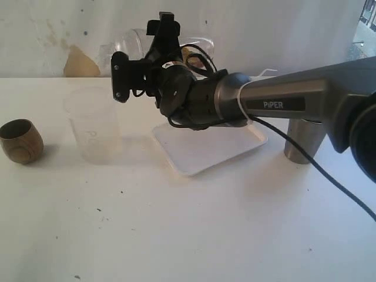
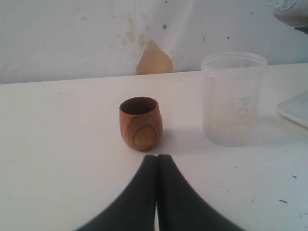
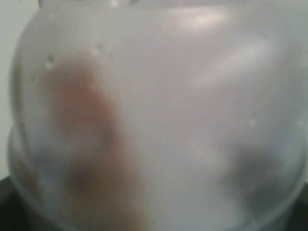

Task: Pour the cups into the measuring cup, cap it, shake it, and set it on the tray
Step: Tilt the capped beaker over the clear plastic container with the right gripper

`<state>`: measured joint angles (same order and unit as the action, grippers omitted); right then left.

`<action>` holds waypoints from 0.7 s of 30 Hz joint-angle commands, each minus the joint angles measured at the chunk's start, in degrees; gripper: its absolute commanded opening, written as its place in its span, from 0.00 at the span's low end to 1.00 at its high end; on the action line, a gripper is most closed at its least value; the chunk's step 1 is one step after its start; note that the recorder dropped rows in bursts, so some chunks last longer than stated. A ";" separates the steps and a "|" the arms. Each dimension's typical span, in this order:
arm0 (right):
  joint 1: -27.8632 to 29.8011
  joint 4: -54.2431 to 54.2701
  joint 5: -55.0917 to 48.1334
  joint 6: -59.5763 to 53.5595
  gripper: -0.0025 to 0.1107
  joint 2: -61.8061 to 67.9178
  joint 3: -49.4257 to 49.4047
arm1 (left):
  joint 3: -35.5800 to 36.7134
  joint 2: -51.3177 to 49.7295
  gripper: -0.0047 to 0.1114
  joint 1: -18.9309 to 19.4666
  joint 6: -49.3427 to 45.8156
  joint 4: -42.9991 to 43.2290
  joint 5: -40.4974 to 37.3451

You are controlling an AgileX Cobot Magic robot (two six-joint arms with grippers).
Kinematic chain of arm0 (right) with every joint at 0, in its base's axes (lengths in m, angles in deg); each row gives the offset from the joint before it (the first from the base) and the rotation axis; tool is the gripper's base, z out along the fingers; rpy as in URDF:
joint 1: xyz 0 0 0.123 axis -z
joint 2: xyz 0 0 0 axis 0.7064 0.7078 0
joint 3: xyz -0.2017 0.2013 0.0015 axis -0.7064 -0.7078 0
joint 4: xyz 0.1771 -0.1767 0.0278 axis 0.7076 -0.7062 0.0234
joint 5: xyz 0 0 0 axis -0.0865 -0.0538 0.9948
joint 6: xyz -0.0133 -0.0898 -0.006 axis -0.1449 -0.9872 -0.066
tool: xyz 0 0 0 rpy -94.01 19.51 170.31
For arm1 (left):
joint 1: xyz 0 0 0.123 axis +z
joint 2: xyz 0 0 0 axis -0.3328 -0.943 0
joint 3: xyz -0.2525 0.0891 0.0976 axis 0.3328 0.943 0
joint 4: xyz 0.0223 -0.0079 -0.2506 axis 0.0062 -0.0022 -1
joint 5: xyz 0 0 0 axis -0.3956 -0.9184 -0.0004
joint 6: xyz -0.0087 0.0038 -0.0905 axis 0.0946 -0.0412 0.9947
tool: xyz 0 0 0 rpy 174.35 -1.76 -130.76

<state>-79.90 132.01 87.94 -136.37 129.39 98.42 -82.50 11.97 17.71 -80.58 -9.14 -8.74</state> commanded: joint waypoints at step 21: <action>-1.92 -6.36 12.32 -0.96 0.02 0.52 0.86 | 0.12 0.28 0.04 -0.08 -0.07 0.18 0.46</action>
<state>-81.56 129.32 96.19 -136.48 130.98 98.51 -82.50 11.97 17.71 -80.58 -9.14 -8.74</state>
